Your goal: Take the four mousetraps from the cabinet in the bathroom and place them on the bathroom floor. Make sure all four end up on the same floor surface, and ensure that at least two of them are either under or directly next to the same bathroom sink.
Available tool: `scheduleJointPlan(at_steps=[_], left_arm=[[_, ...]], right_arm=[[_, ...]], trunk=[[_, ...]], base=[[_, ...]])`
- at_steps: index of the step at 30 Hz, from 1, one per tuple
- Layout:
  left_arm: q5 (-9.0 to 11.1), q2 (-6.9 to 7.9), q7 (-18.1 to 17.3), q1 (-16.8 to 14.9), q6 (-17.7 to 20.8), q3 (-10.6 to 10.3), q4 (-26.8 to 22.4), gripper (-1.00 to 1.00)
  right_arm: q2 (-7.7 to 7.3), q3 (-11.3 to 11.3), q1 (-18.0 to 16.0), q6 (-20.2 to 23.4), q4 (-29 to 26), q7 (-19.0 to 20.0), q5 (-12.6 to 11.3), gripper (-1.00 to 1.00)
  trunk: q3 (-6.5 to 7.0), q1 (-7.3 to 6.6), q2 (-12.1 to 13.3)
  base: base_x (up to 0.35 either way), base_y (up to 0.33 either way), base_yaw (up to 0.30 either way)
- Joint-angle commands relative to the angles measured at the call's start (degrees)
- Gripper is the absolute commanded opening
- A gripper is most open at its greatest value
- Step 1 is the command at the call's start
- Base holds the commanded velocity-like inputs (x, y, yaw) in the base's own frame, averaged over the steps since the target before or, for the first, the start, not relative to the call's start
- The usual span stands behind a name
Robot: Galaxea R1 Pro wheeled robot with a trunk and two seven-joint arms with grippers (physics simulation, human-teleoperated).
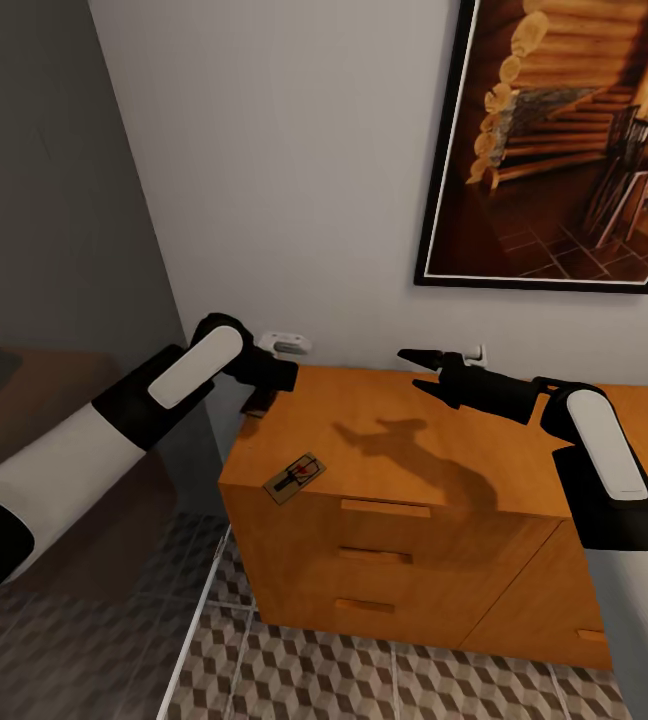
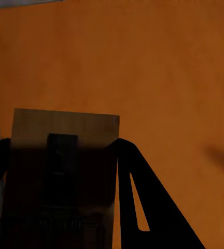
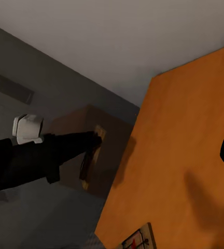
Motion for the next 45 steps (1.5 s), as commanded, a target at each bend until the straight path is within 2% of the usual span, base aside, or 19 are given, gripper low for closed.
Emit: scheduleJointPlan(at_steps=[1, 7, 28, 38, 41, 45], left_arm=[[0.5, 0.03, 0.4, -0.1, 0.0, -0.1, -0.1, -1.0], [0.5, -0.17, 0.4, -0.2, 0.0, -0.1, -0.4, -1.0], [0.4, 0.11, 0.4, -0.2, 0.0, -0.1, 0.2, -1.0], [0.3, 0.16, 0.4, -0.1, -0.1, -0.3, 0.3, -1.0], [0.3, 0.16, 0.4, 0.0, -0.1, -0.5, 0.5, -1.0], [0.3, 0.15, 0.4, 0.0, -0.1, -0.6, 0.5, -1.0]], right_arm=[[-0.04, 0.1, 0.0, 0.0, 0.0, -0.6, -0.6, 1.0], [-0.04, 0.1, 0.0, 0.0, 0.0, -0.6, -0.6, 1.0], [-0.11, 0.0, 0.0, -0.1, 0.1, -0.6, -0.4, 1.0], [-0.16, 0.0, 0.0, 0.0, 0.1, -0.7, -0.4, 1.0], [-0.13, 0.2, 0.0, 0.0, 0.1, -1.5, -0.4, 1.0], [-0.17, 0.3, 0.0, 0.1, -0.1, -5.7, 0.3, 1.0]], trunk=[[-0.06, 0.0, 0.0], [-0.06, 0.0, 0.0], [-0.06, 0.0, 0.0], [-0.06, 0.0, 0.0], [-0.06, 0.0, 0.0], [-0.06, 0.0, 0.0]], base=[[0.0, 0.0, 0.0], [-0.115, 0.0, 0.0], [-0.317, 0.0, 0.0], [-0.068, 0.0, 0.0], [-0.005, 0.0, 0.0], [-0.001, 0.0, 0.0]])
